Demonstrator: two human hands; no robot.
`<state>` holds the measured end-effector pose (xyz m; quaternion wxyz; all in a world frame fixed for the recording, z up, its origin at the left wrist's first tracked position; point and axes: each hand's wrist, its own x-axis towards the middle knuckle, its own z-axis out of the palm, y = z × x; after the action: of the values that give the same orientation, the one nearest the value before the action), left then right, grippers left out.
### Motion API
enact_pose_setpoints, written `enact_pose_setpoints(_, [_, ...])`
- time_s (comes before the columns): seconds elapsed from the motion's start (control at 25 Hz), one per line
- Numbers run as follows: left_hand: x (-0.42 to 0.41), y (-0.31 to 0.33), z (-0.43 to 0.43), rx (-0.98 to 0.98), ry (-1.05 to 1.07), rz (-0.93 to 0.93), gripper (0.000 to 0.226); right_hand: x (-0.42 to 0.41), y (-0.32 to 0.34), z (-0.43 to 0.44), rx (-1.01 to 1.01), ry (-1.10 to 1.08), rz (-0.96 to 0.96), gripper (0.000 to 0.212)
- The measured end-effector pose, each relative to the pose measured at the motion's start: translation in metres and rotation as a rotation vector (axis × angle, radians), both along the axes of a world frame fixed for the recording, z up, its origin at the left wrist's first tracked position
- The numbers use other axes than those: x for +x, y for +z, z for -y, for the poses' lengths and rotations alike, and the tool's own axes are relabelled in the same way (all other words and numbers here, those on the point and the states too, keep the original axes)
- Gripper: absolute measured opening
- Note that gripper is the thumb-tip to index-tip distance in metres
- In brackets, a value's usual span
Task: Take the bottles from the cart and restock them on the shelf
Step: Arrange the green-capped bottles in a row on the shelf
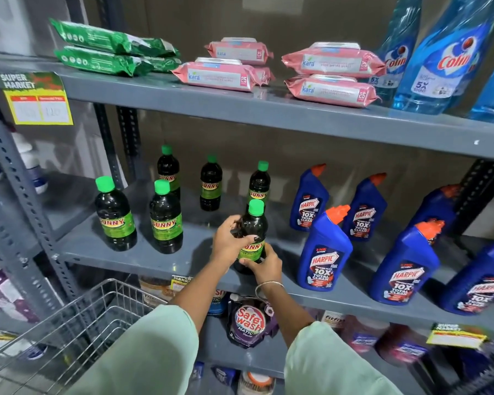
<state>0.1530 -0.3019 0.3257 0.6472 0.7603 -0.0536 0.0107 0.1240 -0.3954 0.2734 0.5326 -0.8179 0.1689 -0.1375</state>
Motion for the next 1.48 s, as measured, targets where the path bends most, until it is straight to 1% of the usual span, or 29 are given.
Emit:
enact_pose_setpoints(0.16, [0.000,0.000,-0.002,-0.001,-0.048,-0.013,0.051,-0.003,-0.003,-0.002,0.006,-0.017,0.018,0.057])
enact_pose_setpoints(0.24, [-0.003,0.003,-0.003,-0.006,-0.061,-0.014,0.048,-0.004,-0.002,-0.004,0.006,-0.018,0.032,0.068])
enact_pose_setpoints(0.28, [-0.005,0.004,-0.004,-0.006,-0.075,-0.018,0.049,-0.006,-0.002,-0.007,-0.004,-0.050,0.048,0.075])
enact_pose_setpoints(0.32, [-0.005,0.004,-0.005,-0.005,-0.092,-0.029,0.052,-0.010,-0.001,-0.009,-0.031,-0.106,0.064,0.078])
enact_pose_setpoints(0.36, [-0.006,0.003,-0.008,0.000,-0.102,-0.044,0.056,-0.015,0.000,-0.013,-0.075,-0.170,0.084,0.075])
enact_pose_setpoints(0.4, [-0.007,0.003,-0.013,0.004,-0.084,-0.058,0.058,-0.021,0.001,-0.017,-0.115,-0.211,0.099,0.067])
enact_pose_setpoints(0.44, [-0.008,0.002,-0.021,0.016,-0.019,-0.052,0.055,-0.025,0.000,-0.023,-0.135,-0.212,0.108,0.057])
enact_pose_setpoints(0.48, [-0.010,0.002,-0.030,0.029,0.086,-0.016,0.047,-0.030,-0.001,-0.027,-0.143,-0.180,0.102,0.049])
enact_pose_setpoints(0.56, [-0.012,0.002,-0.056,0.053,0.347,0.108,0.029,-0.034,-0.003,-0.042,-0.198,-0.079,0.059,0.037])
enact_pose_setpoints(0.6, [-0.013,0.004,-0.068,0.067,0.442,0.166,0.024,-0.033,-0.002,-0.050,-0.230,-0.042,0.040,0.034])
enact_pose_setpoints(0.64, [-0.011,0.006,-0.081,0.083,0.513,0.200,0.023,-0.030,-0.002,-0.059,-0.242,0.000,0.026,0.032])
enact_pose_setpoints(0.68, [-0.008,0.009,-0.095,0.093,0.564,0.209,0.028,-0.024,-0.001,-0.072,-0.234,0.054,0.016,0.031])
enact_pose_setpoints(0.76, [0.007,0.011,-0.118,0.107,0.604,0.176,0.045,-0.008,-0.001,-0.099,-0.193,0.165,-0.012,0.038])
enact_pose_setpoints(0.8, [0.018,0.009,-0.129,0.120,0.586,0.149,0.053,0.003,-0.001,-0.113,-0.166,0.205,-0.017,0.047])
enact_pose_setpoints(0.88, [0.039,0.004,-0.148,0.128,0.466,0.093,0.065,0.025,0.002,-0.134,-0.109,0.252,-0.029,0.067])
enact_pose_setpoints(0.96, [0.056,-0.002,-0.161,0.089,0.316,0.038,0.064,0.046,0.004,-0.152,-0.032,0.280,-0.053,0.082])
enact_pose_setpoints(1.0, [0.061,-0.004,-0.164,0.082,0.267,0.027,0.061,0.056,0.003,-0.158,0.005,0.287,-0.058,0.084])
enact_pose_setpoints(1.04, [0.065,-0.006,-0.167,0.082,0.240,0.025,0.057,0.065,0.000,-0.165,0.037,0.282,-0.055,0.082])
enact_pose_setpoints(1.12, [0.067,-0.008,-0.168,0.061,0.207,0.034,0.054,0.074,-0.004,-0.173,0.074,0.259,-0.049,0.071])
enact_pose_setpoints(1.28, [0.061,-0.006,-0.172,-0.010,0.098,-0.022,0.054,0.068,-0.006,-0.169,0.078,0.117,-0.016,0.051])
enact_pose_setpoints(1.4, [0.058,-0.005,-0.162,0.014,0.024,-0.069,0.052,0.059,-0.010,-0.159,0.067,0.069,0.011,0.049])
enact_pose_setpoints(1.48, [0.041,0.002,-0.146,0.004,-0.028,-0.068,0.049,0.038,-0.004,-0.143,0.060,0.010,0.025,0.049])
